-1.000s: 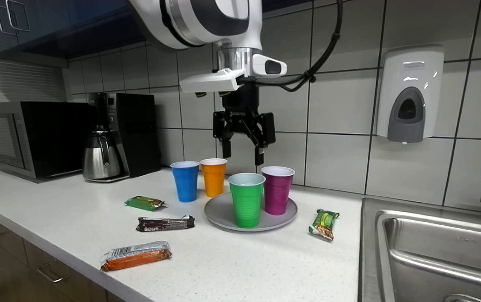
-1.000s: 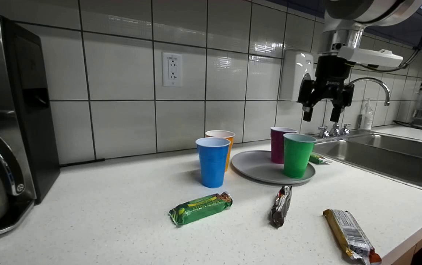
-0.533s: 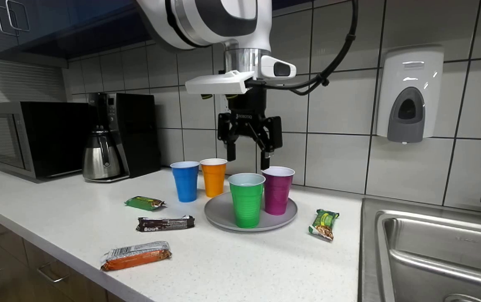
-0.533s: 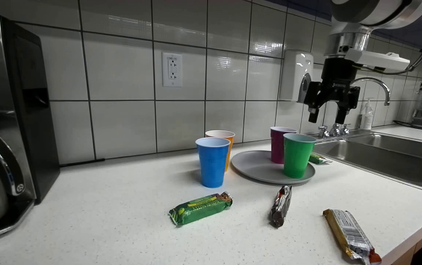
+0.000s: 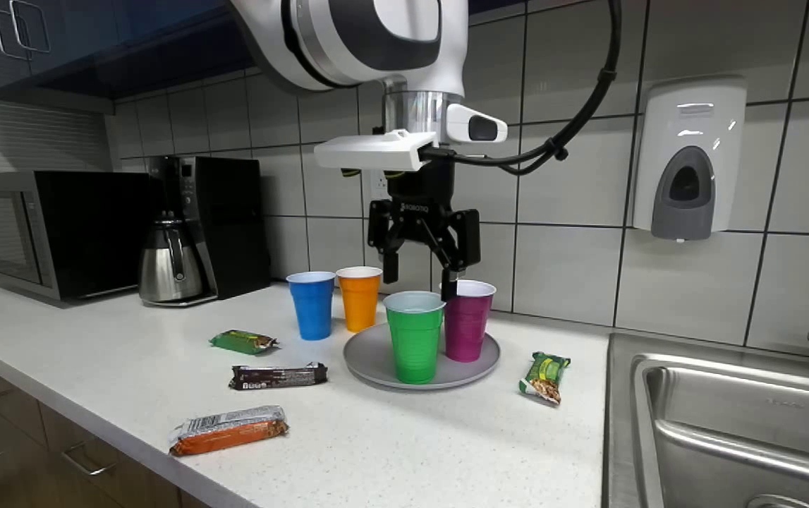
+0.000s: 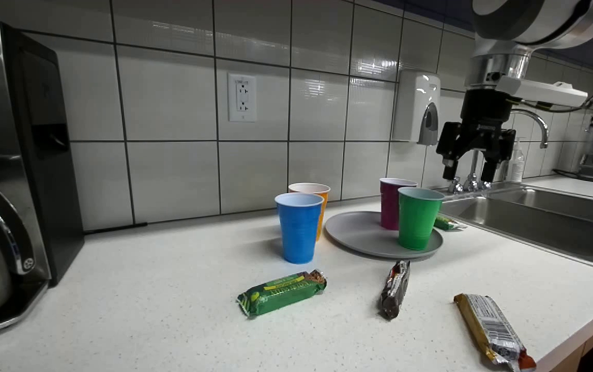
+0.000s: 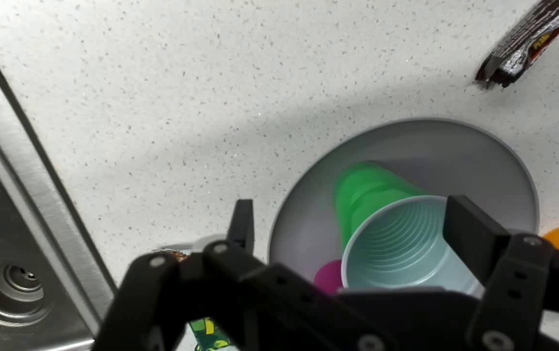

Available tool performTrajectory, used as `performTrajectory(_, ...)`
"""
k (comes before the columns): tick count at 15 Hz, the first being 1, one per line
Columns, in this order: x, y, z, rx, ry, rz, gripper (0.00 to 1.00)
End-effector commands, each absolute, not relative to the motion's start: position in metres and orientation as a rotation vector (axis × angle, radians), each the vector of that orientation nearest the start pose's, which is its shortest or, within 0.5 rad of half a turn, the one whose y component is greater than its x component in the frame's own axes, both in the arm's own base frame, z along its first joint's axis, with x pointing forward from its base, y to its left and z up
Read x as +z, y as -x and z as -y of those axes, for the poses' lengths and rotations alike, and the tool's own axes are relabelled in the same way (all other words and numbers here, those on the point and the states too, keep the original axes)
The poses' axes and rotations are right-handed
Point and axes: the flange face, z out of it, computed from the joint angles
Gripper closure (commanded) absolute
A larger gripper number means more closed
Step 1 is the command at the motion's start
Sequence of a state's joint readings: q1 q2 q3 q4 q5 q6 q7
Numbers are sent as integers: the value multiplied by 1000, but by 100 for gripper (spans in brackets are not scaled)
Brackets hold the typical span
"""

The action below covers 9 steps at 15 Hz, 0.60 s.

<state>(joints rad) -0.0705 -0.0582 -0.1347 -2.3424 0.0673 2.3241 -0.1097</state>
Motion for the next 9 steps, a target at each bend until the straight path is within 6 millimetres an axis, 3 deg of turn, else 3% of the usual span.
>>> performTrajectory(1, 359, -487, 109, -92, 3067, -198, 0)
performTrajectory(9, 344, -498, 112, -74, 3077, -201, 0)
